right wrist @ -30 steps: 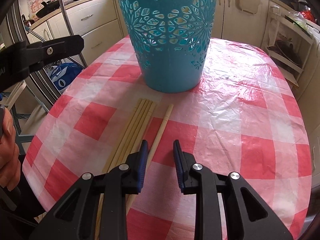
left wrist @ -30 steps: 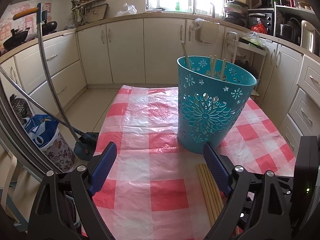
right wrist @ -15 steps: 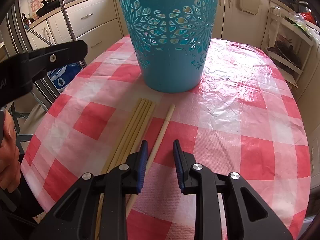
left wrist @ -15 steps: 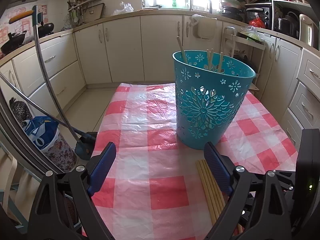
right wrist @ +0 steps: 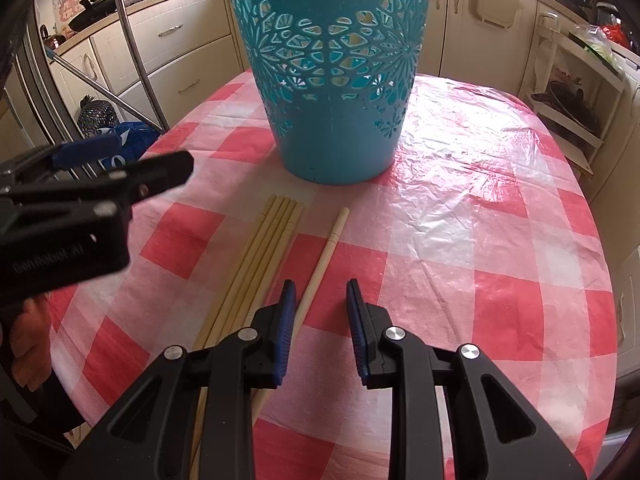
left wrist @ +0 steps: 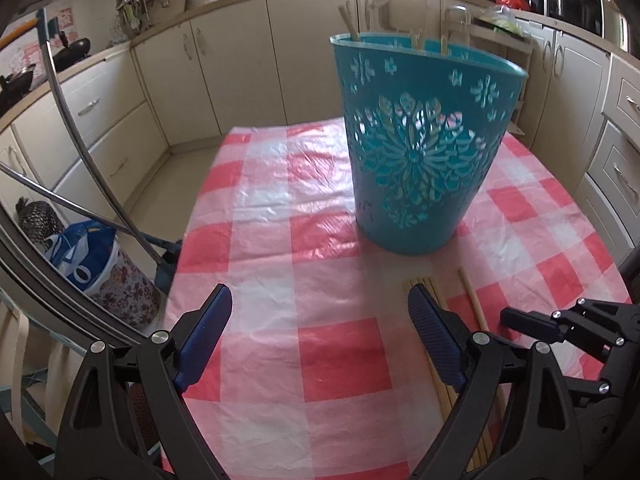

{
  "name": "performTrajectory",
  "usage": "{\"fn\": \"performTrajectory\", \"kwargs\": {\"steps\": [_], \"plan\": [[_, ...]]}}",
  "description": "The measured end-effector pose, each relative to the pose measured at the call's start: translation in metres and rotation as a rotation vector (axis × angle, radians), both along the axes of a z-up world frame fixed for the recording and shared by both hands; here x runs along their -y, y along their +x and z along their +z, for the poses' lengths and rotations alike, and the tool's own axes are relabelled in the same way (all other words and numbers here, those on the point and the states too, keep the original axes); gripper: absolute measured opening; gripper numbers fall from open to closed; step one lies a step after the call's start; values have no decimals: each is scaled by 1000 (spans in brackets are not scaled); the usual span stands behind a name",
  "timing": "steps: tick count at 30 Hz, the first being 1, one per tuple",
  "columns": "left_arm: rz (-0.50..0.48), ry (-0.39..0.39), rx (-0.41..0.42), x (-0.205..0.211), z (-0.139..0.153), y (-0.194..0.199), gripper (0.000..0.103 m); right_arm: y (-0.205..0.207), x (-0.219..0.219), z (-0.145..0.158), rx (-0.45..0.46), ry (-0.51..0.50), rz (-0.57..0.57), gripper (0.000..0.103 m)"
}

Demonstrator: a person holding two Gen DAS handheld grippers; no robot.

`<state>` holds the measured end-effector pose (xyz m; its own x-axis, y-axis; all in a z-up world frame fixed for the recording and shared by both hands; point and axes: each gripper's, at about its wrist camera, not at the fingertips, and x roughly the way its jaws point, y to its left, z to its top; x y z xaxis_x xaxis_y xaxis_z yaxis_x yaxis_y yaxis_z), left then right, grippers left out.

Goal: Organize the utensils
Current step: 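Bring both open tools back down to the chopstick bundle, then position the left tool's open fingers around one chopstick beside the bundle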

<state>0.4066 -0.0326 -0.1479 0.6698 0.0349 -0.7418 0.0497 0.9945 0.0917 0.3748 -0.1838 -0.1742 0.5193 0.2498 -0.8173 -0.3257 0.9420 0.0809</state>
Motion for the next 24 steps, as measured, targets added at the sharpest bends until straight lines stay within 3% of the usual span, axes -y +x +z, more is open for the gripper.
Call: {"fn": "performTrajectory", "kwargs": {"steps": [16, 24], "plan": [[-40, 13, -130, 19, -37, 14, 86, -2, 13, 3, -17, -11, 2, 26], [-37, 1, -151, 21, -44, 19, 86, -2, 15, 4, -23, -11, -1, 26]]}}
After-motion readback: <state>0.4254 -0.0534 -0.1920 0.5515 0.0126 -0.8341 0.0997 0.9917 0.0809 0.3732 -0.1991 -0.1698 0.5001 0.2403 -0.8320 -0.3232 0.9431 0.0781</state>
